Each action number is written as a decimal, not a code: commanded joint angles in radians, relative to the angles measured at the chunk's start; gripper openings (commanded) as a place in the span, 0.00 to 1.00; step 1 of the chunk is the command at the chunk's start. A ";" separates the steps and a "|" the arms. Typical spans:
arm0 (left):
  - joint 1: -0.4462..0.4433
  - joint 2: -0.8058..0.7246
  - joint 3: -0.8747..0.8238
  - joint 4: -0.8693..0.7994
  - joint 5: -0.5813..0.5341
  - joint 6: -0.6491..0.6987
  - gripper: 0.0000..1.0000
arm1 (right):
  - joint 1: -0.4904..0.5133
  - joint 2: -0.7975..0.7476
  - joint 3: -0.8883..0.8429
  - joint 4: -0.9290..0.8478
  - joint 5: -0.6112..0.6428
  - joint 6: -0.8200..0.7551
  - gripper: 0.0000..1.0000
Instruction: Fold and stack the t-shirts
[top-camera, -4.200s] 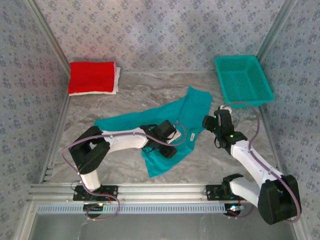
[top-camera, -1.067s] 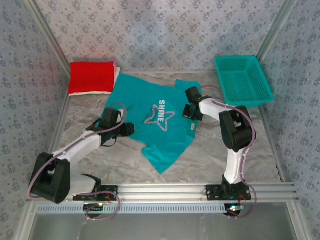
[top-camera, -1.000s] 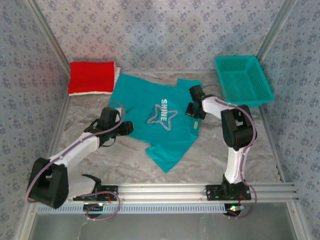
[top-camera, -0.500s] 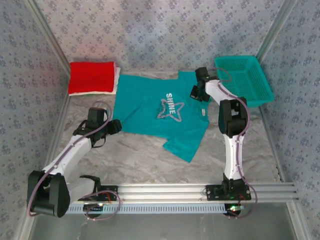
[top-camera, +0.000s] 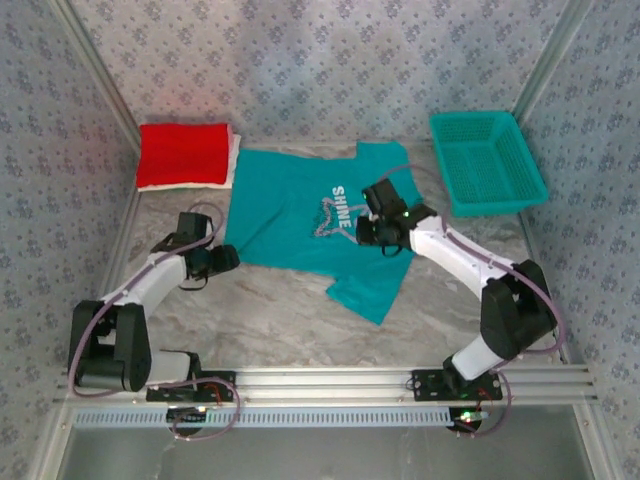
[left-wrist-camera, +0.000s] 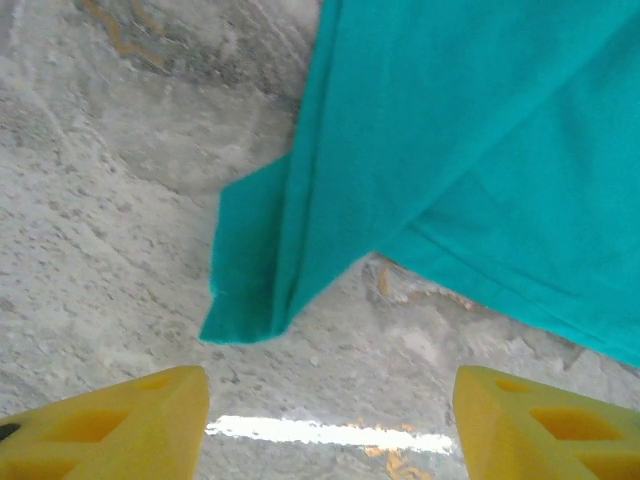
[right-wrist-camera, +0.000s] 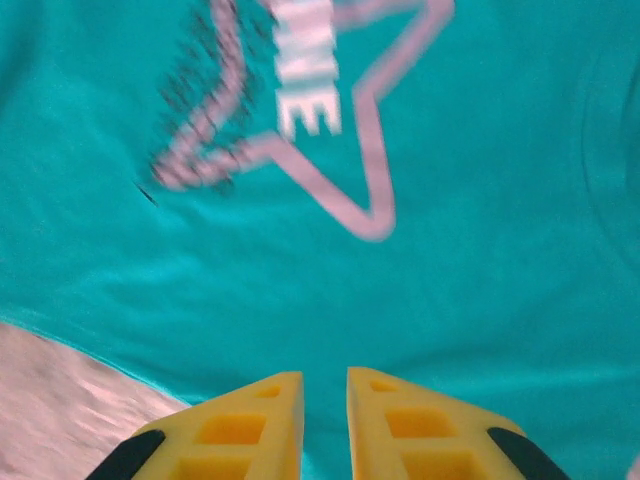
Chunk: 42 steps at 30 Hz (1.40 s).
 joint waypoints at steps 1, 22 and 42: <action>0.014 0.047 0.053 -0.030 0.019 0.044 0.63 | 0.038 -0.020 -0.091 -0.009 0.006 0.057 0.21; 0.148 0.104 0.101 -0.021 0.061 0.078 0.00 | 0.076 0.006 -0.323 -0.070 -0.026 0.165 0.20; 0.020 0.103 -0.043 -0.031 0.261 0.013 0.46 | -0.073 -0.009 -0.365 -0.095 -0.038 0.149 0.19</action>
